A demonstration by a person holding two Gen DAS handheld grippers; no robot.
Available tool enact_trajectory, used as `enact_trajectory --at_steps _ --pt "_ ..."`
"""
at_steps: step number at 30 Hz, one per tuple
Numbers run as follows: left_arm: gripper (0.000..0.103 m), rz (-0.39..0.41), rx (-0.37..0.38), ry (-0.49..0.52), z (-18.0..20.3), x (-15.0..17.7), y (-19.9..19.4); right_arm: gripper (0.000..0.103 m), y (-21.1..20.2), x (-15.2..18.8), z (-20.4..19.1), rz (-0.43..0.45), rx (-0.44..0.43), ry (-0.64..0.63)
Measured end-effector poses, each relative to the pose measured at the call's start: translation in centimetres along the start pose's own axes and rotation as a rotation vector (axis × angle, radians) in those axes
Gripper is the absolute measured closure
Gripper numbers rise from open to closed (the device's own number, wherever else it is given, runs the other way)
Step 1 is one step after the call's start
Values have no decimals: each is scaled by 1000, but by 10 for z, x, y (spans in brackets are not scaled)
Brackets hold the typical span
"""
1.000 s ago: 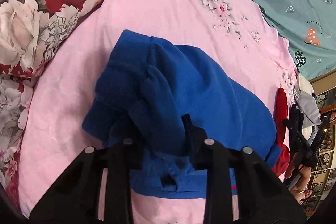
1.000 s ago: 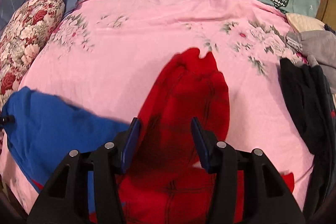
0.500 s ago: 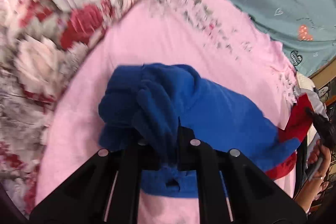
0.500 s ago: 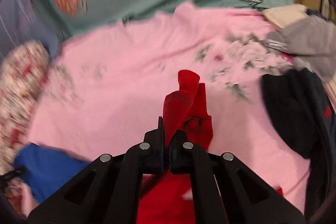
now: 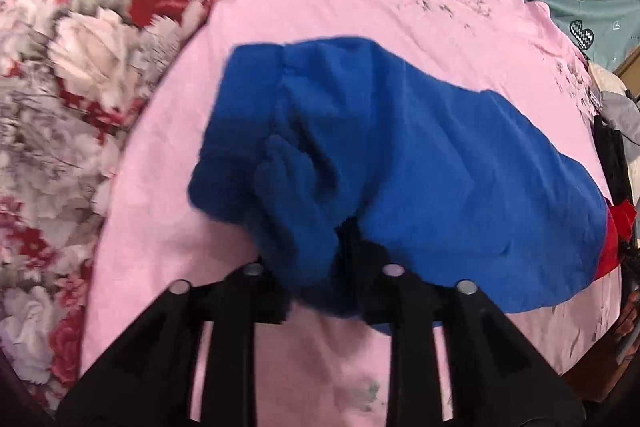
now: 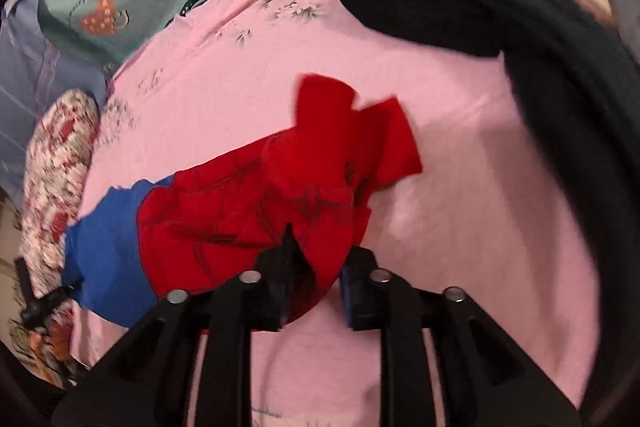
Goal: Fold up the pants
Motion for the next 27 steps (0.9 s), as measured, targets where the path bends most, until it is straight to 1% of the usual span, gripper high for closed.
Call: enact_trajectory --at_steps 1,2,3,4,5,7,8,9,10,11,12,13,14,15,16,18,19,20,21,22,23,24,25,26,27 --pt "73 16 -3 -2 -3 0 -6 57 -9 -6 -4 30 49 -30" --pt "70 41 -5 -16 -8 0 -15 48 -21 -12 -6 89 73 -53" --pt "62 66 -13 -32 -13 -1 -24 41 -28 -18 -7 130 72 -62" --pt "57 88 -20 -43 -17 -2 -31 40 -35 -26 -6 170 68 -66" --pt "56 118 -27 -52 -20 -4 -39 40 -37 -35 -5 188 66 -63" --pt "51 165 -39 -47 -21 -8 -52 40 -24 -48 -6 177 68 -69" --pt "50 179 -44 -44 -22 -10 -57 40 -15 -50 -4 154 90 -71" --pt "49 195 -48 -44 -20 -12 -60 50 0 -52 -2 106 120 -59" --pt "48 210 -41 -52 -17 -15 -63 63 10 -50 -1 69 112 -50" --pt "47 217 -24 -59 -14 -18 -63 81 16 -49 -1 47 90 -37" --pt "46 218 -8 -58 -9 -20 -61 84 16 -49 -3 52 75 -29" --pt "46 214 11 -49 -1 -24 -55 85 9 -51 -11 95 77 -50" --pt "46 204 13 -38 5 -26 -51 86 -2 -54 -21 150 58 -85" --pt "46 188 7 -20 12 -27 -41 86 -15 -57 -32 204 20 -118" --pt "46 165 -12 2 18 -29 -30 86 -35 -59 -42 280 -43 -152" --pt "46 129 -55 21 24 -30 -13 86 -55 -63 -43 363 -99 -170" --pt "46 119 -81 21 24 -30 -4 86 -58 -64 -33 386 -90 -165" --pt "46 115 -98 17 22 -29 1 84 -53 -64 -20 378 -55 -141" --pt "46 109 -112 15 20 -28 6 79 -37 -63 4 321 1 -74" --pt "46 106 -114 20 18 -27 8 72 -20 -61 25 242 43 -14" --pt "46 105 -114 30 19 -27 7 62 2 -54 49 131 121 55" --pt "46 105 -116 36 19 -26 6 59 11 -47 66 105 163 103" --pt "46 105 -115 42 20 -27 2 55 5 -45 67 146 151 101" --pt "46 110 -110 42 20 -27 -1 53 -3 -45 65 165 201 87" --pt "46 122 -102 42 21 -27 -7 53 -16 -50 58 212 244 58"
Point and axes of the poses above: each gripper's, at about its wrist camera, not at the fingertips, and y roughly the way its jaws point, z to its right, x to its underside, the point moved 3 cm from there along y, roughly the way its jaws point, and after that the axes turned 6 degrees about -x, right-handed, at the moved point
